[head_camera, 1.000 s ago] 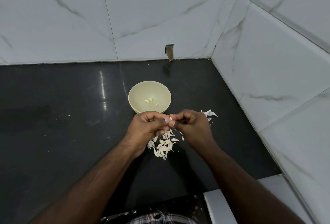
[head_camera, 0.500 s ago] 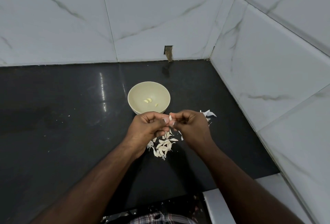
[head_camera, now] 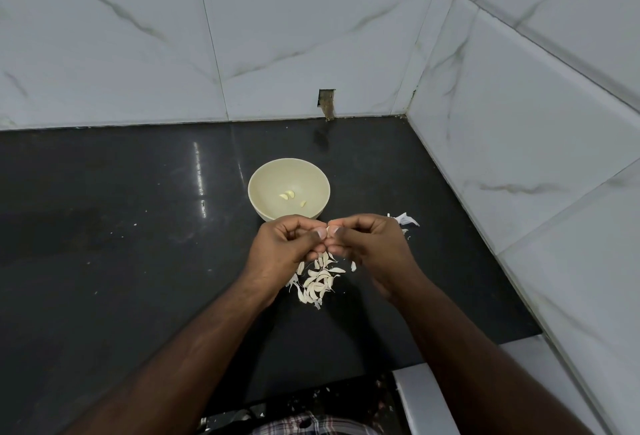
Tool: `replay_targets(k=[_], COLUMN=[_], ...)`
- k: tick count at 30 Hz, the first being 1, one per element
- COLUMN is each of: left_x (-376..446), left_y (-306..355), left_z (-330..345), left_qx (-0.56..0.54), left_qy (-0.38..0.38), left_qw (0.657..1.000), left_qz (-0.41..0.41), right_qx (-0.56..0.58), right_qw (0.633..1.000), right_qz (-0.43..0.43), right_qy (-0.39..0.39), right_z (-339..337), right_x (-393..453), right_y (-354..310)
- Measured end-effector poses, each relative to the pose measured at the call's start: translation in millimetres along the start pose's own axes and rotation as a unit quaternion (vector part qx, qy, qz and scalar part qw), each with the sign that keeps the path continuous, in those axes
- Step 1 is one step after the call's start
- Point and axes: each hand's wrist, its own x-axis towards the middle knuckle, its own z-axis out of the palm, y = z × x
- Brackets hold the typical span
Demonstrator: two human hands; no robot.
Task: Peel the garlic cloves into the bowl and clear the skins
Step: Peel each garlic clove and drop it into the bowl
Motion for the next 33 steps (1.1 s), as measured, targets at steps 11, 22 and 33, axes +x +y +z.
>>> replay_targets(k=[11, 22, 33], left_x=[0.6, -0.5, -4.6], left_y=[1.9, -0.2, 1.4], left_z=[0.5, -0.1, 3.4], left_qx=[0.047, 0.12, 0.026], left_qy=[-0.006, -0.016, -0.01], left_qw=[0.999, 0.991, 0.999], left_qz=[0.016, 0.052, 0.024], right_qx=[-0.01, -0.184, -0.173], right_qw=[1.0, 0.98, 0.983], right_qz=[0.006, -0.065, -0.065], right_qy=[-0.009, 0.029, 0.008], right_z=[-4.7, -0.1, 2.1], right_x=[1.3, 7.7, 7.2], right_y=[-4.2, -2.7, -5.0])
